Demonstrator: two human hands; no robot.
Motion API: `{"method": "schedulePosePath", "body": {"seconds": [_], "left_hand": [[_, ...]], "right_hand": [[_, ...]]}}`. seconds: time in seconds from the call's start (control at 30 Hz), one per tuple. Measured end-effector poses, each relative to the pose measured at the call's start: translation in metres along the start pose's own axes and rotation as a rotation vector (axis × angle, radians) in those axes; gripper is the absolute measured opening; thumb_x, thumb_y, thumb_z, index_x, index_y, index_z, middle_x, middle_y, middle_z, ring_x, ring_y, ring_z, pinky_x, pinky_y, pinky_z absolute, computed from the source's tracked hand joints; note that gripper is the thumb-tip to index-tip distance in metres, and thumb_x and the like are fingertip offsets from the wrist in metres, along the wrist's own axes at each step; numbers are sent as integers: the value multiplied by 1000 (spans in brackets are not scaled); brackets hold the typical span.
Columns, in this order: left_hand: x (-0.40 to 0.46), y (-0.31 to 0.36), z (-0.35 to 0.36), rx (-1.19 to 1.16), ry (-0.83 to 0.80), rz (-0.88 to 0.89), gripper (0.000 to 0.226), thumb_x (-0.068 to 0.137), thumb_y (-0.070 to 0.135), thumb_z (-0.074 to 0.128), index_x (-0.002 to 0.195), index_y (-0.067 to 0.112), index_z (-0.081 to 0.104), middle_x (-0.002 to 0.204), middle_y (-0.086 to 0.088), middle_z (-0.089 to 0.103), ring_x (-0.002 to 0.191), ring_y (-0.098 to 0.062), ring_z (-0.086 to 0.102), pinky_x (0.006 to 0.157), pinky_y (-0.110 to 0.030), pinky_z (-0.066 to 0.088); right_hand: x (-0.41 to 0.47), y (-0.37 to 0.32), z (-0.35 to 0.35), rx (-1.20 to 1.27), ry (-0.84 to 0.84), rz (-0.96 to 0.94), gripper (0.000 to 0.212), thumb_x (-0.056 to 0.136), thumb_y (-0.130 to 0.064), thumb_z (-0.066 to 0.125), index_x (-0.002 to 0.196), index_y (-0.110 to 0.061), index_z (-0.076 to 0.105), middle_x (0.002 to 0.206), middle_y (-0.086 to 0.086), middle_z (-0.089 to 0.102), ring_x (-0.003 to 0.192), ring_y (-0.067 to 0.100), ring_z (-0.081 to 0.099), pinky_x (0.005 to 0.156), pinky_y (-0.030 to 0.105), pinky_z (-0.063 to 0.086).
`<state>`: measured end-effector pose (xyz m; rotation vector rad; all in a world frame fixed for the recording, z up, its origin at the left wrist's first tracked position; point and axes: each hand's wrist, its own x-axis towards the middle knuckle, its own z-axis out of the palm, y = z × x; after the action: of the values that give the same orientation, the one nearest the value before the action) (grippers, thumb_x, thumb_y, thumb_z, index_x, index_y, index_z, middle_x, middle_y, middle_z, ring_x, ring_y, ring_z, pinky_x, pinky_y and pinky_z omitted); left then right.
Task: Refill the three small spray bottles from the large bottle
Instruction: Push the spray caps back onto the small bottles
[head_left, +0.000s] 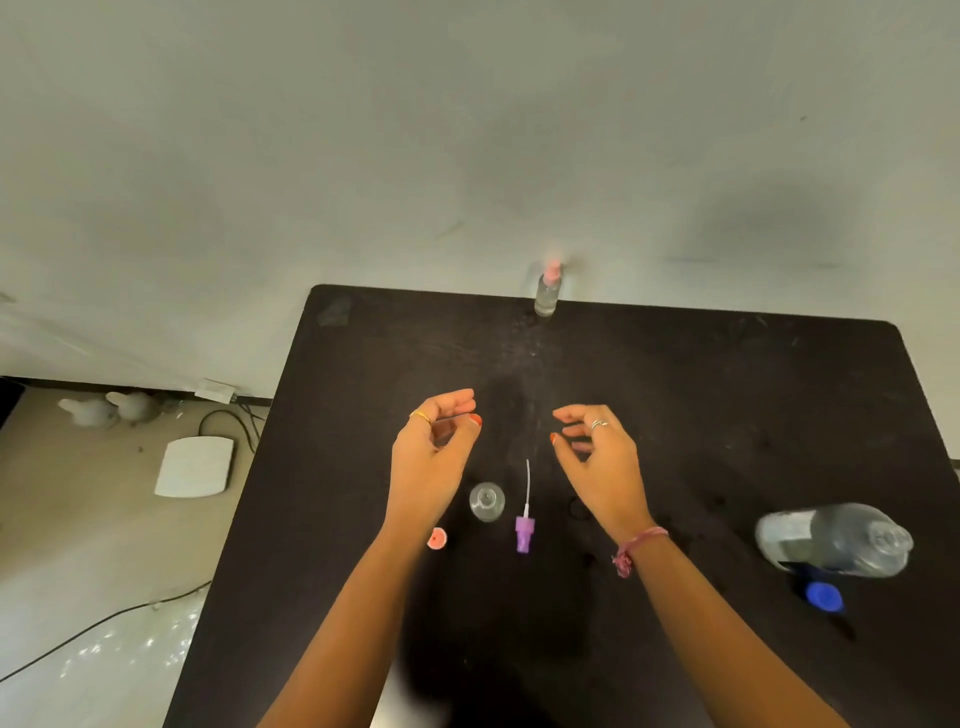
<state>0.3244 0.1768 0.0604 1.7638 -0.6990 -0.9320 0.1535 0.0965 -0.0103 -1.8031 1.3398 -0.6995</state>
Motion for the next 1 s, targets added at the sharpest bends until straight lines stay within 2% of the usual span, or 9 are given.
{"method": "schedulePosePath", "body": {"seconds": [0.13, 0.17, 0.27, 0.3, 0.37, 0.47, 0.7, 0.83, 1.0], "left_hand": [[-28, -18, 1, -2, 11, -18, 28, 90, 10, 62, 114, 23, 61, 110, 8, 65, 96, 4, 63, 78, -6, 48], [-33, -23, 2, 8, 14, -25, 29, 90, 11, 63, 116, 22, 61, 112, 8, 64, 98, 1, 63, 80, -10, 50], [-46, -35, 3, 66, 4, -55, 35, 90, 13, 63, 123, 21, 56, 121, 7, 61, 109, -7, 60, 89, -35, 53], [-50, -39, 3, 76, -5, -57, 38, 90, 13, 63, 126, 21, 54, 125, 6, 59, 114, -8, 57, 94, -33, 50], [-55, -45, 4, 79, -23, -63, 44, 89, 13, 64, 131, 19, 51, 130, 5, 55, 121, -8, 51, 102, -26, 43], [-56, -57, 5, 111, -44, -90, 54, 88, 15, 66, 137, 16, 44, 136, 2, 50, 127, -11, 47, 108, -32, 39], [-44, -85, 17, 284, -164, -108, 75, 82, 1, 66, 147, 12, 30, 149, -3, 40, 137, -16, 37, 113, -31, 31], [-36, -96, 27, 344, -188, -98, 76, 80, 4, 69, 146, 14, 31, 144, -4, 44, 133, -17, 43, 112, -34, 35], [-31, -100, 33, 337, -142, -91, 67, 81, 5, 70, 140, 13, 39, 131, -3, 53, 121, -16, 53, 107, -33, 42]], "right_hand": [[-41, 11, -5, -149, -125, -86, 22, 86, -9, 64, 102, -24, 64, 105, -12, 55, 91, 4, 59, 81, 18, 51], [-48, 14, -5, -182, -148, -102, 21, 86, -9, 64, 102, -23, 64, 104, -11, 55, 89, 5, 59, 80, 20, 51], [-67, 16, -7, -296, -235, -115, 20, 89, -12, 60, 103, -24, 65, 104, -10, 56, 83, 5, 58, 78, 23, 52], [-73, 16, -7, -337, -271, -128, 20, 90, -13, 58, 106, -24, 65, 105, -9, 56, 83, 5, 57, 79, 23, 51], [-82, 16, -5, -414, -343, -174, 23, 92, -14, 54, 110, -24, 64, 110, -8, 56, 89, 8, 57, 79, 22, 49], [-91, 18, 0, -552, -458, -242, 30, 95, -14, 49, 121, -23, 58, 123, -6, 51, 97, 14, 57, 80, 26, 50], [-87, 15, 14, -845, -677, -413, 60, 92, -6, 53, 145, -22, 31, 153, 0, 20, 120, 26, 44, 94, 36, 48], [-82, 18, 24, -897, -705, -404, 46, 101, -19, 43, 145, -19, 31, 146, 4, 33, 125, 26, 41, 96, 37, 46], [-82, 34, 30, -845, -699, -427, 44, 102, -30, 34, 144, -21, 28, 137, 8, 43, 126, 26, 43, 102, 37, 41]]}}
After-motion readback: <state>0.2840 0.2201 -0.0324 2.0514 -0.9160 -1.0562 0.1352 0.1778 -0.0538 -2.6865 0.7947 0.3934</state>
